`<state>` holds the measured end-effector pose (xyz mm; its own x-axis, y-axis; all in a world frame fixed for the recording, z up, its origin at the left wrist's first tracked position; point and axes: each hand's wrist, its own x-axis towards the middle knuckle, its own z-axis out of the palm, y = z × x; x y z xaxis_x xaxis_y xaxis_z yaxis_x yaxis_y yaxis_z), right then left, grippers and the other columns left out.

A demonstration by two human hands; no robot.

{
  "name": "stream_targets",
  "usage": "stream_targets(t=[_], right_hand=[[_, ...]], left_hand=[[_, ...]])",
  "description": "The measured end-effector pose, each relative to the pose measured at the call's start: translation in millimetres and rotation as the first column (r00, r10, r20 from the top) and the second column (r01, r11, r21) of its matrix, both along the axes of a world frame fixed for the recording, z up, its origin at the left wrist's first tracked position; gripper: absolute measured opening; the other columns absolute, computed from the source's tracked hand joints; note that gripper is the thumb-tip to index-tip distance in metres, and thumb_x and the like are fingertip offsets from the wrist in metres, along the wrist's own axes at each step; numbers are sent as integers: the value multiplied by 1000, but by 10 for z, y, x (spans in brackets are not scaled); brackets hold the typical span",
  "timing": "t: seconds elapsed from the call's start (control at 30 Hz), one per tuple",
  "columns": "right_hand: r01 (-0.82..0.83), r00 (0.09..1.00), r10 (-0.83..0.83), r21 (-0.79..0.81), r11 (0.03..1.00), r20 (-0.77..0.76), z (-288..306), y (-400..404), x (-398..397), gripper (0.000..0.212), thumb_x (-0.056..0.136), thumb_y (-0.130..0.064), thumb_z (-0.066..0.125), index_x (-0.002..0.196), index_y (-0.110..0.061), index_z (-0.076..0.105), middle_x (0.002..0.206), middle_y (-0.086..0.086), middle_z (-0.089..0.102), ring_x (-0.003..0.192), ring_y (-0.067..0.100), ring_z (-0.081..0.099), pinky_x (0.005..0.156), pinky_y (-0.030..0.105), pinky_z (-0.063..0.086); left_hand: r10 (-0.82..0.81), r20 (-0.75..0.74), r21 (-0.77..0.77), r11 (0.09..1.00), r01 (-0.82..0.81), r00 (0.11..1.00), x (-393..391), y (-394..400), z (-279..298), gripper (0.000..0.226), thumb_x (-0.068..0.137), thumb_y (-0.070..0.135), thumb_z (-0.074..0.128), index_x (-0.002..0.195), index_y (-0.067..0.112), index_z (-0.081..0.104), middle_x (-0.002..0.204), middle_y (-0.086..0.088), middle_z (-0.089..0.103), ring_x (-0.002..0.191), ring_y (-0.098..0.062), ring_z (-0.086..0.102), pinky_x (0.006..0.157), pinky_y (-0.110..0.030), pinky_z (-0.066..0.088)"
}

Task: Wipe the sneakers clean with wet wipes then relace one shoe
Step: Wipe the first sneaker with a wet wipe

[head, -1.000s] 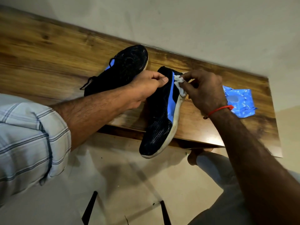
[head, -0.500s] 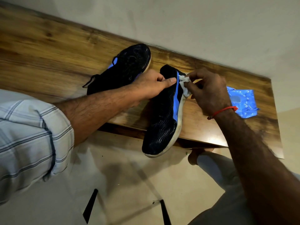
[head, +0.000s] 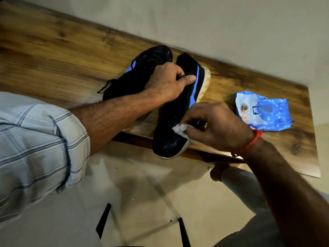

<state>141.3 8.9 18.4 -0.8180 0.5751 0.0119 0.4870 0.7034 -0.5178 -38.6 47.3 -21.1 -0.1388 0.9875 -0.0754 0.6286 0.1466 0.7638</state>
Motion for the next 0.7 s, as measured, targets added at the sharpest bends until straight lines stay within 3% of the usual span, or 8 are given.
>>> stream_targets(t=[0.13,0.23,0.33,0.37,0.5,0.6,0.7], right_hand=[[239,970,-229,140,961,-85,-83,161,38,9,81,-12,71,89,-11,74,83,2,69,73,11,57,70,26,46],[95,995,-96,117,989,4,-19,11,-52,11,78,-17,68,86,-13,74,83,2,69,73,18,63,70,29,49],[-99,989,90,76,992,117,41,-204,-125,10,78,-21,66,82,-16,73,81,-1,68,70,13,60,68,9,35],[-111,986,102,68,991,129,42,-199,-115,11,79,-22,66,83,-16,73,81,-1,67,70,12,59,69,8,34],[59,994,-68,96,994,88,-21,93,76,14,82,-25,67,86,-14,74,78,1,66,69,19,61,67,33,50],[160,984,-166,82,984,64,-96,184,182,8,83,-20,72,88,-14,75,81,3,68,71,19,63,70,37,52],[224,972,-228,78,972,49,-201,205,206,6,83,-14,73,88,-14,73,84,3,68,74,20,64,72,36,52]], left_hand=[[28,-4,13,1000,-28,1000,-7,15,-2,32,93,45,68,79,17,70,91,-1,71,81,-11,65,72,-27,52],[26,-41,4,1000,-26,999,4,15,-13,32,93,46,69,75,20,68,83,3,68,74,-7,61,63,-20,43],[1,-72,13,1000,0,997,48,-18,-26,31,91,50,69,76,23,68,73,9,59,70,-8,57,60,-19,38],[-3,-77,19,1000,5,997,67,-18,-28,32,91,51,69,79,21,70,75,10,59,71,-8,57,61,-20,39],[-6,-73,2,1000,6,997,80,2,-3,33,90,54,69,88,21,76,86,10,66,71,0,57,61,-17,40],[-53,-44,-31,998,52,998,83,2,33,28,88,54,71,89,26,72,105,8,68,93,-7,61,78,-23,50],[-190,-31,-142,973,184,981,99,-76,94,37,85,55,73,108,27,65,98,9,63,83,-9,62,64,-23,51]])
